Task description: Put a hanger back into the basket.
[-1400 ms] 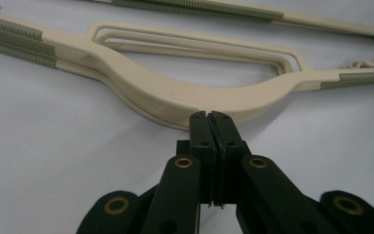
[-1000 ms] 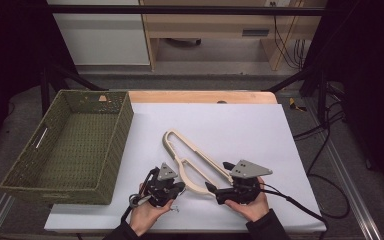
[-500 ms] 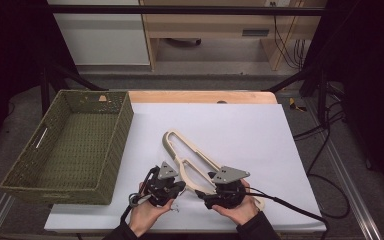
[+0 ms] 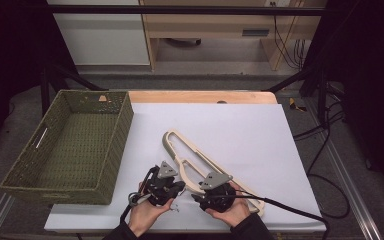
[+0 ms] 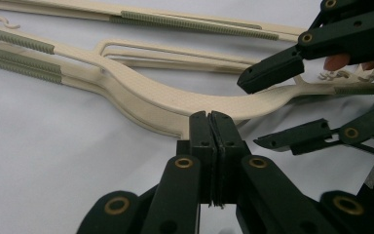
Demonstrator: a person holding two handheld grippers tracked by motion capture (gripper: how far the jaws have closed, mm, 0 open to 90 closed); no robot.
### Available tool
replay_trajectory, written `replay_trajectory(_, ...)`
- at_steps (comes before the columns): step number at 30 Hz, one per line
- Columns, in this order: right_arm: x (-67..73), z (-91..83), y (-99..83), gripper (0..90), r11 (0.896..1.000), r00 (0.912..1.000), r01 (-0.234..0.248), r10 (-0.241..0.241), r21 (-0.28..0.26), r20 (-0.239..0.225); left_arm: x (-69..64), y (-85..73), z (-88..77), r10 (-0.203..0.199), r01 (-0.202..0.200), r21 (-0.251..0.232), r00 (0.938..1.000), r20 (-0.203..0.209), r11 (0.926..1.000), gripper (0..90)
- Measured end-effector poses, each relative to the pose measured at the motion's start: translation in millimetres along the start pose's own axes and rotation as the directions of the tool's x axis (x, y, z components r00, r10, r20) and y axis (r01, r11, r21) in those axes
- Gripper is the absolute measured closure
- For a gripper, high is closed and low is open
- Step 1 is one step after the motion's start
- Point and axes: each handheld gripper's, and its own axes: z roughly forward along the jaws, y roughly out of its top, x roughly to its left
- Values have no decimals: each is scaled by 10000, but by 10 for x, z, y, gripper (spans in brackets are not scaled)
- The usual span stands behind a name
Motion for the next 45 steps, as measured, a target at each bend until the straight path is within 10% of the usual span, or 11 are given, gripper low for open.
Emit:
replay_trajectory(23, -6, -3, -17, 723, 9943, 9940, 1056, -1059, 133, 265, 14, 18, -68, 77, -70, -269, 9996, 281, 9996, 871)
replay_trajectory(30, -40, -84, 6, 767, 9923, 9897, 1240, -1240, 48, 719, 89, 98, -371, 286, -231, -1447, 9989, 361, 9892, 513)
replay_trajectory(37, -156, -212, 63, 781, 9922, 9876, 1243, -1232, -48, 971, 311, 87, -835, 369, -247, -2845, 9986, 376, 9584, 288)
replay_trajectory(45, -348, -389, 107, 811, 9959, 9844, 808, -735, -398, 1599, 473, -20, -908, 604, -561, -3082, 9982, 44, 9497, 158)
